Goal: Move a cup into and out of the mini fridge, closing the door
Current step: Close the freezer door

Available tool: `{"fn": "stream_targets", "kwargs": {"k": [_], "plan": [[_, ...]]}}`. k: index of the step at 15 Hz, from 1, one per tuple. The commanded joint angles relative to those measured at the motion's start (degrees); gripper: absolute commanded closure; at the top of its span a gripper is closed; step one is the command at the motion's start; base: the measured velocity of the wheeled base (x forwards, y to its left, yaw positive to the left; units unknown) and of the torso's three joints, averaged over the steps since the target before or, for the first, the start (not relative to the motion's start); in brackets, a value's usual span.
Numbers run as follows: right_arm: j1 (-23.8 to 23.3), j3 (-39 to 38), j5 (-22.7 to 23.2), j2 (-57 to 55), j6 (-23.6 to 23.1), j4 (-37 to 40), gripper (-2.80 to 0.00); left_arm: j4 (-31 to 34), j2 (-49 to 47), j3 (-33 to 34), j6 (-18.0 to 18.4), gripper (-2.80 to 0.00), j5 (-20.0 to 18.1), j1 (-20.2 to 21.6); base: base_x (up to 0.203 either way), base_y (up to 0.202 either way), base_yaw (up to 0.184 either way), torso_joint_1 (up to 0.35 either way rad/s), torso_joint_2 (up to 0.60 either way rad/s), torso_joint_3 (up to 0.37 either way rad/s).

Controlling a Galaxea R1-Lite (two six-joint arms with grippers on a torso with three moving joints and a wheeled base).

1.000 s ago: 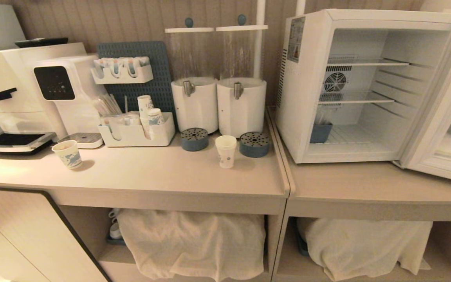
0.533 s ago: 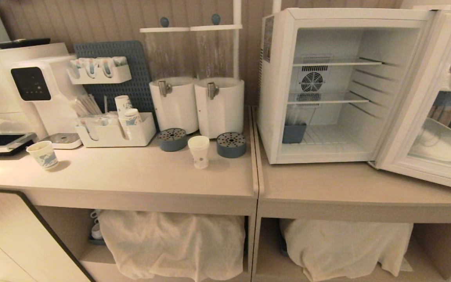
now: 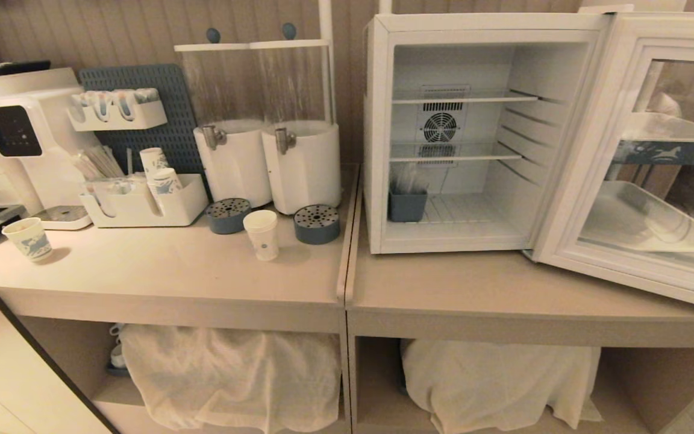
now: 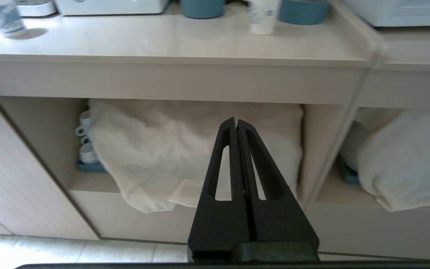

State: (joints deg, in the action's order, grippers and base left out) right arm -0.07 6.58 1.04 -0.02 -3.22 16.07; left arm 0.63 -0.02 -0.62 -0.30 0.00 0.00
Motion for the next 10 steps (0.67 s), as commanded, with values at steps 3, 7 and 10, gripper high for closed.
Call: {"fn": "stream_targets", "kwargs": {"k": [3, 7, 10], "plan": [[-0.01, 0.01, 0.01, 0.02, -0.03, 0.10, 0.00, -0.02, 0.11, 0.01, -0.05, 0.00, 0.00, 0.00, 0.000, -0.192, -0.002, 0.004, 0.00, 0.002], [-0.01, 0.01, 0.01, 0.02, -0.03, 0.13, 0.00, -0.02, 0.11, 0.01, -0.13, 0.00, 0.00, 0.00, 0.000, -0.191, 0.001, 0.003, 0.00, 0.004], [-0.01, 0.01, 0.01, 0.02, -0.03, 0.19, 0.00, -0.02, 0.11, 0.01, -0.05, 0.00, 0.00, 0.00, 0.000, -0.192, 0.001, 0.001, 0.00, 0.005]]}}
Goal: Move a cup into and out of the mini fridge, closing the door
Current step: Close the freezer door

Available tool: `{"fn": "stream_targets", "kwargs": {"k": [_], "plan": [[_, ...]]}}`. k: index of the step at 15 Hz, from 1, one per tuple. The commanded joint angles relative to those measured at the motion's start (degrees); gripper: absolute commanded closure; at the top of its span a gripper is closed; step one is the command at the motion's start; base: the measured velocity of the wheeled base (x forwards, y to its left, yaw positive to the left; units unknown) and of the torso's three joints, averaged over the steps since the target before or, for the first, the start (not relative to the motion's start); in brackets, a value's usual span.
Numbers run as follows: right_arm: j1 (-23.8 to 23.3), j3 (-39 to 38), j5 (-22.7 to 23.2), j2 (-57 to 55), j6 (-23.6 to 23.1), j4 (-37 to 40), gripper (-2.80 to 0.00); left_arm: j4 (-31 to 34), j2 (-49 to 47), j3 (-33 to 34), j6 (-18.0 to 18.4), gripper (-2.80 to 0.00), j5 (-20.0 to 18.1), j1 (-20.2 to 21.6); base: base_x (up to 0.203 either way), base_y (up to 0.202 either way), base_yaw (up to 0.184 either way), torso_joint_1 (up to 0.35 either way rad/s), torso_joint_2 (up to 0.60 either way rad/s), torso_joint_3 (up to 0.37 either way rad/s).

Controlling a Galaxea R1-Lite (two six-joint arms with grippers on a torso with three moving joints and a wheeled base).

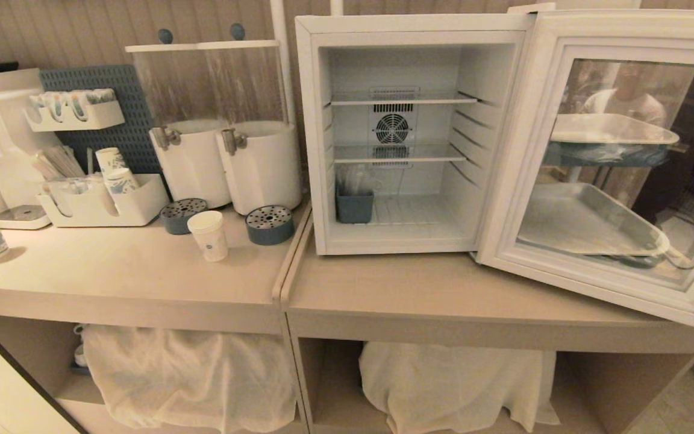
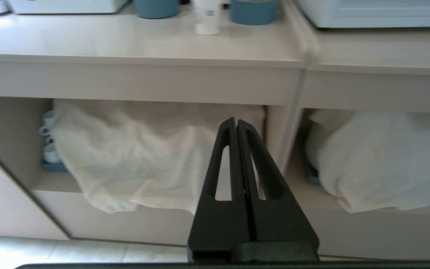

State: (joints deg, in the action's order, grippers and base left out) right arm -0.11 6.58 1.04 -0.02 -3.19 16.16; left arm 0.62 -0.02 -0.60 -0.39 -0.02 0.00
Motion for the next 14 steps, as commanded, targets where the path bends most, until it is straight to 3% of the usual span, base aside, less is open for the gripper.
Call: {"fn": "stream_targets", "kwargs": {"k": [1, 9, 14], "plan": [[0.02, 0.01, 0.02, 0.02, -0.06, 0.10, 0.00, -0.01, 0.11, -0.02, -0.02, 0.00, 0.02, 0.00, 0.000, -0.188, -0.001, 0.002, 0.00, 0.007], [0.02, 0.01, -0.07, 0.02, 0.03, 0.10, 0.00, -0.27, 0.11, 0.07, -0.32, 0.00, -0.06, 0.00, 0.000, -0.186, 0.001, 0.002, 0.00, 0.004], [0.02, 0.01, -0.07, 0.02, 0.36, 0.10, 0.00, -0.35, 0.11, 0.07, -0.40, 0.00, -0.05, 0.00, 0.000, -0.034, 0.001, 0.001, 0.00, 0.001]]}}
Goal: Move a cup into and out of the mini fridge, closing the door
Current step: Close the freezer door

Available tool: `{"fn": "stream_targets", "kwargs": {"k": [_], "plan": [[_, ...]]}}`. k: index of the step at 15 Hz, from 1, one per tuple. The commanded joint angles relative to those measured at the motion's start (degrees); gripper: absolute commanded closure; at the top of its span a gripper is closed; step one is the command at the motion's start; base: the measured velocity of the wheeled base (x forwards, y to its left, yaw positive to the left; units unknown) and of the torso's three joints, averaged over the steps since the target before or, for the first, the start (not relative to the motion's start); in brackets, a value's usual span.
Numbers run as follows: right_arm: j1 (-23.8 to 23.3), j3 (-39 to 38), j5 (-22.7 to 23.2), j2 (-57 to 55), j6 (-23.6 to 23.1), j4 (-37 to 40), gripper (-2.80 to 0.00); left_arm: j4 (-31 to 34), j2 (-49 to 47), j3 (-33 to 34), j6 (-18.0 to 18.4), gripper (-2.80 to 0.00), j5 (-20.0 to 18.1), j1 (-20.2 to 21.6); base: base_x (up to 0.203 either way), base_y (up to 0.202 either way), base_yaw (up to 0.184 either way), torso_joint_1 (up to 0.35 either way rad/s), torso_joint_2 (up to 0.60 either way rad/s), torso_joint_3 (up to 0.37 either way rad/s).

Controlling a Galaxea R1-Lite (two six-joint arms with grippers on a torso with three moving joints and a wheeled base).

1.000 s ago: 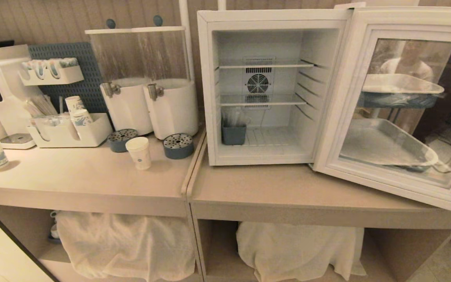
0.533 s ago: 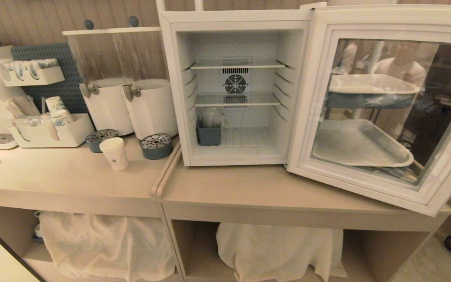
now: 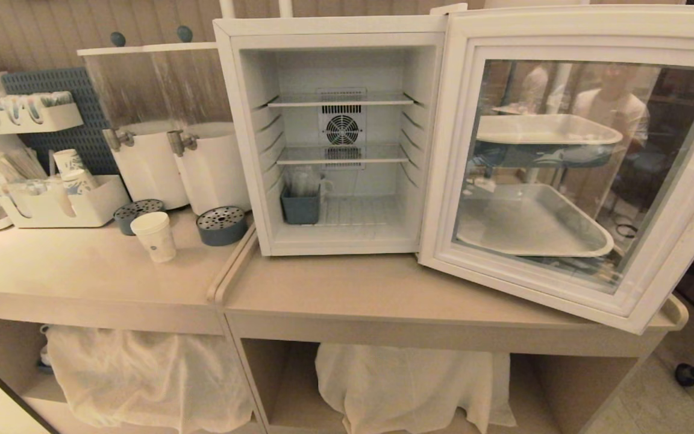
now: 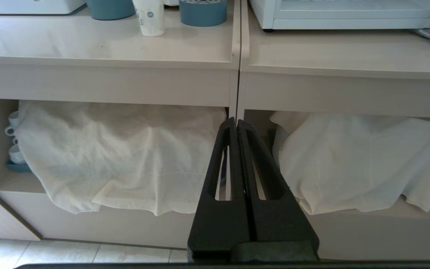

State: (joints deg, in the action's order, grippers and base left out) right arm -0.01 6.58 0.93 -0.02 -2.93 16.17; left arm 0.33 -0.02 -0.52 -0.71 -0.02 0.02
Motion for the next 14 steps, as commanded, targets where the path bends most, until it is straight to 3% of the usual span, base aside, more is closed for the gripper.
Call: {"fn": "stream_targets", "kwargs": {"k": [1, 5, 11, 14], "plan": [[-0.08, 0.01, -0.05, 0.02, 0.29, 0.09, 0.00, -0.07, 0.11, 0.00, -0.08, 0.00, 0.02, -0.02, 0.000, 0.000, 0.000, 0.000, 0.00, 0.000], [-0.08, 0.01, -0.05, 0.02, 0.29, 0.09, 0.00, 0.02, 0.11, 0.00, 0.00, 0.00, 0.02, -0.02, 0.038, -0.022, 0.002, 0.001, 0.00, 0.003], [-0.08, 0.01, -0.40, 0.02, 0.90, 0.09, 0.00, 0.02, 0.11, 0.00, -0.08, 0.00, 0.02, -0.02, 0.183, -0.173, 0.003, 0.003, 0.01, 0.000], [-0.08, -0.08, -2.16, 0.11, 3.37, -0.35, 0.00, -0.02, 0.11, 0.06, -0.08, 0.00, -0.02, -0.02, 0.047, -0.067, 0.004, 0.002, 0.00, 0.001]]}}
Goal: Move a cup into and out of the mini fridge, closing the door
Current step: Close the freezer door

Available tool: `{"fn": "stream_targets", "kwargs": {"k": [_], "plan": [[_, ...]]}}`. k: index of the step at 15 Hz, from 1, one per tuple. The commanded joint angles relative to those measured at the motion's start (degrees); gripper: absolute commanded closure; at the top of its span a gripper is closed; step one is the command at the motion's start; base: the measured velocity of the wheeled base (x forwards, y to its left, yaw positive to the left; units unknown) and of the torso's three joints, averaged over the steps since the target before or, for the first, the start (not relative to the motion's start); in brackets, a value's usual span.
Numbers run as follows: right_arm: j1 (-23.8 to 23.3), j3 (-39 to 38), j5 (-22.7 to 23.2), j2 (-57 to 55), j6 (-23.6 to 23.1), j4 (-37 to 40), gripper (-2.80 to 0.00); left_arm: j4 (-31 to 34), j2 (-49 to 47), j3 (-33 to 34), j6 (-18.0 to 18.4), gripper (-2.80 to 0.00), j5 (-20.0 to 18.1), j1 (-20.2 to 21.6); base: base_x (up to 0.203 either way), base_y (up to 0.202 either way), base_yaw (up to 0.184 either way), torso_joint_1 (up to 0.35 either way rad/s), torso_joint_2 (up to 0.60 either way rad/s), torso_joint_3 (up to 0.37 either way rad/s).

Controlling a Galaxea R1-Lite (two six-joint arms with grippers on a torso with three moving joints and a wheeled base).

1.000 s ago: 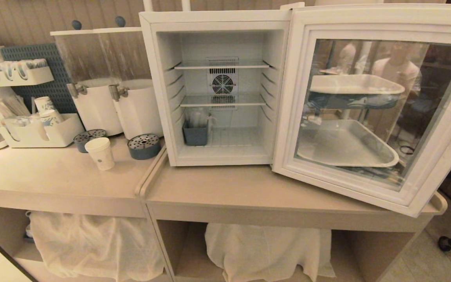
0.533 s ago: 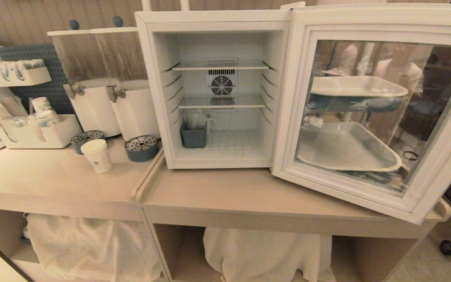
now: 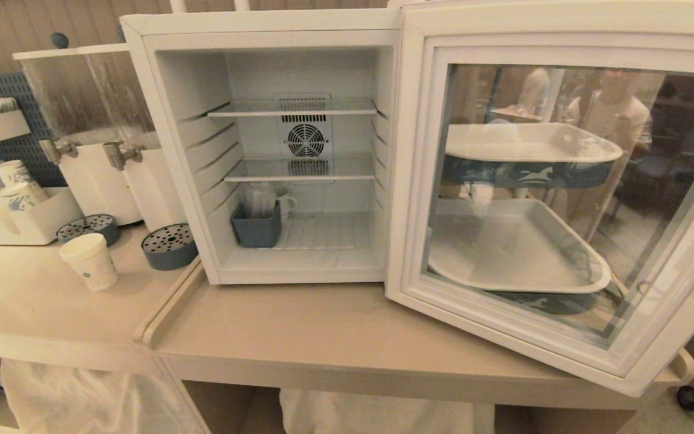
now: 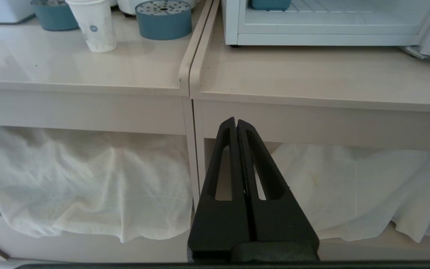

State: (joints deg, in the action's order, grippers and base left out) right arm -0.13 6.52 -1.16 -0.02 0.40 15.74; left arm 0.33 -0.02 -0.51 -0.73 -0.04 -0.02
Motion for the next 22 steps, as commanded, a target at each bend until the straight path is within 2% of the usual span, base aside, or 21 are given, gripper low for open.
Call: {"fn": "stream_targets", "kwargs": {"k": [1, 10, 14, 15, 17, 20, 22], "plan": [[0.05, -0.11, -0.16, 0.11, 0.06, -0.18, 0.00, -0.07, 0.11, 0.07, -0.15, 0.00, -0.05, 0.02, 0.000, 0.000, 0.000, 0.000, 0.00, 0.000], [0.05, 1.41, 0.30, 0.04, 0.82, -2.18, 0.00, -0.07, 0.11, 0.07, -0.06, 0.00, 0.04, 0.02, 0.000, 0.000, 0.000, 0.000, 0.00, 0.000], [0.04, 22.70, 1.76, -2.25, 2.85, 0.92, 0.00, -0.07, 0.11, 0.07, -0.15, 0.00, 0.01, 0.02, 0.000, 0.000, 0.000, 0.000, 0.00, 0.000], [0.27, 25.45, -0.24, -5.39, 4.61, 1.13, 0.00, -0.07, 0.11, 0.07, -0.15, 0.00, 0.01, 0.02, 0.000, 0.000, 0.000, 0.000, 0.00, 0.000], [1.90, 29.22, -7.69, -17.54, 9.50, -1.40, 0.00, -0.07, 0.11, 0.07, -0.15, 0.00, -0.04, 0.02, 0.000, 0.000, 0.000, 0.000, 0.00, 0.000], [3.65, 33.43, -17.69, -40.56, 14.94, -11.57, 0.00, -0.15, 0.11, 0.07, -0.15, 0.00, -0.05, 0.02, 0.000, 0.000, 0.000, 0.000, 0.00, 0.000], [1.43, 36.68, -19.59, -53.04, 16.98, -17.66, 0.00, -0.15, 0.11, 0.07, -0.15, 0.00, 0.03, 0.02, 0.000, 0.000, 0.000, 0.000, 0.00, 0.000]]}}
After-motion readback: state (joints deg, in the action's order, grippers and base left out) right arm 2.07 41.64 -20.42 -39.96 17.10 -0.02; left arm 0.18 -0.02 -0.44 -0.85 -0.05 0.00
